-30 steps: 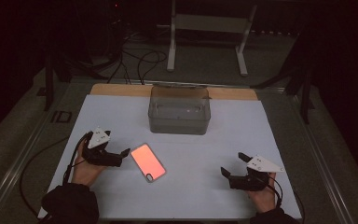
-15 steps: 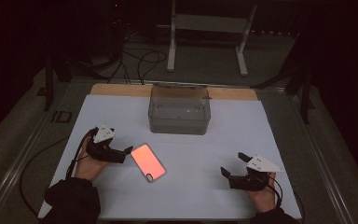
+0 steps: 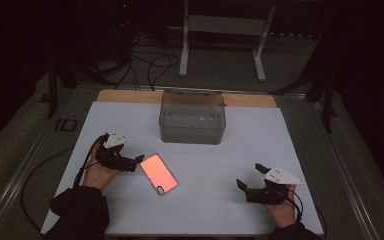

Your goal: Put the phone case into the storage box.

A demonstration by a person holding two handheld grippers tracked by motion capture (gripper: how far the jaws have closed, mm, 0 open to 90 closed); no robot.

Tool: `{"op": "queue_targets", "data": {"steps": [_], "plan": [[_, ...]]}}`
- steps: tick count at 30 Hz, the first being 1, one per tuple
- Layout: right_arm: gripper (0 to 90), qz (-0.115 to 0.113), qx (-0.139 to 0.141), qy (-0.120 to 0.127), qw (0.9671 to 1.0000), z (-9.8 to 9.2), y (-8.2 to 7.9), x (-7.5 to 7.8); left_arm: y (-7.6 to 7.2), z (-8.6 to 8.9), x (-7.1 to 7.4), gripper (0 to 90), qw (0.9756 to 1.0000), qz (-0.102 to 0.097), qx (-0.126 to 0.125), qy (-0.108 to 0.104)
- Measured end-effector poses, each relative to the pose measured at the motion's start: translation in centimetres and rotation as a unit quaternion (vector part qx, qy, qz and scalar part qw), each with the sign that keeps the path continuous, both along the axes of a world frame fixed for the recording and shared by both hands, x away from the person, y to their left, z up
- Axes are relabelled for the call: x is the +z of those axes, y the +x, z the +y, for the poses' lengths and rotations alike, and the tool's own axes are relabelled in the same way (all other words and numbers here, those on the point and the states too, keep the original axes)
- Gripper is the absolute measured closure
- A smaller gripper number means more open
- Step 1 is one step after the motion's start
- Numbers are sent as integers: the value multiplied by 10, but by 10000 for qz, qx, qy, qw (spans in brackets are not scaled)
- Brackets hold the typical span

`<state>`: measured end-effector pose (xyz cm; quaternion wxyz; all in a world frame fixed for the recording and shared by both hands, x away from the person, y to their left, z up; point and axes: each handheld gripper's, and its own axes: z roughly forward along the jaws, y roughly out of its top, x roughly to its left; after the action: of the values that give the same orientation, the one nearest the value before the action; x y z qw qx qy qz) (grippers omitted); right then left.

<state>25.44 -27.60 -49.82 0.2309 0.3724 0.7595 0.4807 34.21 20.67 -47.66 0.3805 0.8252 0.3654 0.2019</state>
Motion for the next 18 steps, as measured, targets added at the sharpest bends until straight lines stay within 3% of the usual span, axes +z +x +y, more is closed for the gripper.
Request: {"op": "queue_targets", "data": {"steps": [11, 18], "plan": [[98, -3, 17, -9, 10000, 0, 0, 0, 7, -7, -5, 76, 9998, 136, 22, 170], [98, -4, 21, -19, 10000, 0, 0, 0, 13, -14, -11, 131, 9989, 386, -43, 248]]}}
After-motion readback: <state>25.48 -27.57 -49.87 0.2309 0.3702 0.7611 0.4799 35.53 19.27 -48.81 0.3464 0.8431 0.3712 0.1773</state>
